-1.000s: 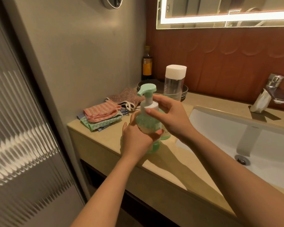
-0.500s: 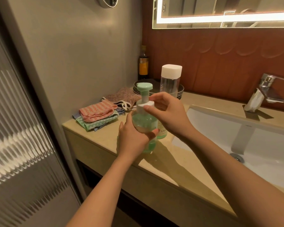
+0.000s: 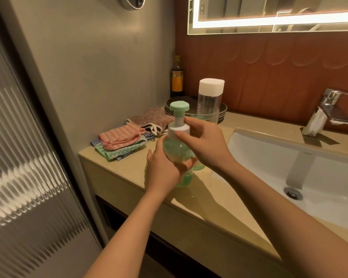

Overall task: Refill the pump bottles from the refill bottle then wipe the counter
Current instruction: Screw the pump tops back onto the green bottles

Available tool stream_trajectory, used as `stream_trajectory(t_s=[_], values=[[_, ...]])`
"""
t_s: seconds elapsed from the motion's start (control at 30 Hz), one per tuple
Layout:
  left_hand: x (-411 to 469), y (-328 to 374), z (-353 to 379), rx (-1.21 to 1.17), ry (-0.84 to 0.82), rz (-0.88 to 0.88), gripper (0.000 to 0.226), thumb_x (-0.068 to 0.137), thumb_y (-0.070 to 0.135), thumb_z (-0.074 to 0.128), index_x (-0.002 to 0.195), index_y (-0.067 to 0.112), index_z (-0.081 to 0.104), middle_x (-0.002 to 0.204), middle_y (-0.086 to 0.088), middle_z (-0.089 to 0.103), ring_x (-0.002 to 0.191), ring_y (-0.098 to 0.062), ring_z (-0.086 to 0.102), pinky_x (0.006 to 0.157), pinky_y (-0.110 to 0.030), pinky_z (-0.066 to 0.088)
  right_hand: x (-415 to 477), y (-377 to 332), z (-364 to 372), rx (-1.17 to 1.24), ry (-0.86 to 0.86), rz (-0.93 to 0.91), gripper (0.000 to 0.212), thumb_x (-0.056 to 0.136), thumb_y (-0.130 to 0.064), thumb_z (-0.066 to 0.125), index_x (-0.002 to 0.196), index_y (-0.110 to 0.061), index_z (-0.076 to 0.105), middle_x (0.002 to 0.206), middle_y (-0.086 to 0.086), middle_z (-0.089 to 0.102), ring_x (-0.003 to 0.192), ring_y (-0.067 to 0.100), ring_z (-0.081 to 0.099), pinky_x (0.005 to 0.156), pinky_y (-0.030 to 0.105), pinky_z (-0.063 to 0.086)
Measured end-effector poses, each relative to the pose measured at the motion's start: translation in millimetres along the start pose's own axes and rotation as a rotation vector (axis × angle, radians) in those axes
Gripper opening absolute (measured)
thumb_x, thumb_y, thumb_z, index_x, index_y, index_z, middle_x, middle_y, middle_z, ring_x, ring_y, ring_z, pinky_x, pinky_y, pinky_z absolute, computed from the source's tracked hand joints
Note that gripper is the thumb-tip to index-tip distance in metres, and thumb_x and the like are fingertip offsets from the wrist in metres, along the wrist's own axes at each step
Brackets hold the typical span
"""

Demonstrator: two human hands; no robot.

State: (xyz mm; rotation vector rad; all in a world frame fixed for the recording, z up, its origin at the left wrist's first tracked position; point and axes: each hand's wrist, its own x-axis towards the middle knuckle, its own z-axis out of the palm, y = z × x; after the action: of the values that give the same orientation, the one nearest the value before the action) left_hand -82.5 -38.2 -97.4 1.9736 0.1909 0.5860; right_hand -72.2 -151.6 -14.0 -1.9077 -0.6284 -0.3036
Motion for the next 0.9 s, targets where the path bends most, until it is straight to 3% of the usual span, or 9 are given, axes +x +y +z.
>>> stream_trajectory(t_s=[0.1, 0.23, 0.3, 0.4, 0.5, 0.63, 0.73, 0.83, 0.9], values=[[0, 0, 0, -0.015, 0.008, -0.009, 0.080, 0.048, 0.063, 0.071, 0.119, 0.047, 0.039, 0.120, 0.009, 0.059, 0.121, -0.025, 0.051, 0.091, -0.049, 0.049, -4, 4, -4, -0.006, 0.095, -0.028, 0.035, 0.082, -0.023, 0.071, 0.116, -0.016, 0.065, 0.102, -0.015, 0.062, 0.089, -0.005, 0.058, 0.074, 0.004, 0.046], [-2, 1, 0, -0.007, 0.022, 0.005, 0.086, 0.046, 0.069, 0.071, 0.121, 0.044, 0.037, 0.119, 0.007, 0.059, 0.116, -0.023, 0.053, 0.088, -0.048, 0.050, -6, 4, -12, 0.069, 0.206, 0.003, 0.006, 0.084, -0.019, 0.068, 0.088, -0.017, 0.064, 0.080, -0.007, 0.062, 0.074, 0.001, 0.055, 0.065, 0.009, 0.047], [-2, 1, 0, -0.007, 0.021, 0.006, 0.086, 0.046, 0.068, 0.071, 0.121, 0.044, 0.037, 0.118, 0.007, 0.059, 0.116, -0.023, 0.053, 0.088, -0.048, 0.050, -6, 1, -12, 0.090, 0.191, 0.015, 0.009, 0.084, -0.015, 0.067, 0.092, -0.015, 0.062, 0.085, -0.004, 0.062, 0.079, 0.004, 0.056, 0.069, 0.011, 0.047], [-1, 1, 0, -0.006, 0.012, -0.009, 0.081, 0.048, 0.064, 0.072, 0.120, 0.046, 0.038, 0.120, 0.008, 0.059, 0.119, -0.024, 0.051, 0.090, -0.048, 0.049, -3, -1, -8, 0.112, 0.052, 0.054, 0.040, 0.086, -0.016, 0.065, 0.124, -0.016, 0.053, 0.124, 0.000, 0.059, 0.114, 0.011, 0.055, 0.095, 0.024, 0.045], [-1, 2, 0, -0.010, 0.005, -0.026, 0.080, 0.047, 0.065, 0.070, 0.119, 0.047, 0.038, 0.122, 0.009, 0.059, 0.123, -0.026, 0.050, 0.092, -0.049, 0.048, 0, -4, -4, 0.140, -0.104, 0.061, 0.054, 0.090, -0.013, 0.060, 0.140, -0.016, 0.041, 0.139, 0.000, 0.050, 0.125, 0.013, 0.048, 0.100, 0.028, 0.041], [-1, 4, 0, -0.010, -0.002, -0.024, 0.088, 0.044, 0.072, 0.065, 0.123, 0.046, 0.037, 0.124, 0.005, 0.059, 0.124, -0.027, 0.049, 0.091, -0.051, 0.048, 4, -4, -2, 0.062, -0.066, 0.020, 0.056, 0.083, -0.014, 0.069, 0.134, -0.015, 0.047, 0.129, 0.001, 0.058, 0.112, 0.009, 0.053, 0.093, 0.024, 0.046], [-2, 4, 0, -0.013, -0.003, -0.021, 0.090, 0.043, 0.072, 0.068, 0.123, 0.049, 0.034, 0.125, 0.006, 0.057, 0.125, -0.026, 0.048, 0.092, -0.051, 0.048, 11, -2, 3, -0.112, 0.010, 0.017, 0.062, 0.071, -0.028, 0.080, 0.126, -0.015, 0.055, 0.119, 0.002, 0.057, 0.105, 0.010, 0.050, 0.088, 0.022, 0.044], [-2, 5, -1, -0.017, -0.002, -0.017, 0.095, 0.043, 0.072, 0.069, 0.125, 0.047, 0.029, 0.126, 0.004, 0.057, 0.125, -0.028, 0.047, 0.093, -0.052, 0.048, 16, -4, 9, -0.251, -0.014, 0.038, 0.052, 0.068, -0.045, 0.077, 0.109, -0.017, 0.062, 0.109, 0.003, 0.050, 0.105, 0.014, 0.044, 0.089, 0.028, 0.044], [-2, 4, -1, -0.009, -0.004, 0.017, 0.092, 0.046, 0.071, 0.067, 0.126, 0.042, 0.033, 0.122, 0.003, 0.059, 0.122, -0.029, 0.049, 0.091, -0.051, 0.049, 16, -4, 11, -0.169, -0.046, 0.048, 0.041, 0.075, -0.045, 0.073, 0.102, -0.015, 0.064, 0.112, 0.004, 0.052, 0.109, 0.018, 0.047, 0.092, 0.034, 0.047]])
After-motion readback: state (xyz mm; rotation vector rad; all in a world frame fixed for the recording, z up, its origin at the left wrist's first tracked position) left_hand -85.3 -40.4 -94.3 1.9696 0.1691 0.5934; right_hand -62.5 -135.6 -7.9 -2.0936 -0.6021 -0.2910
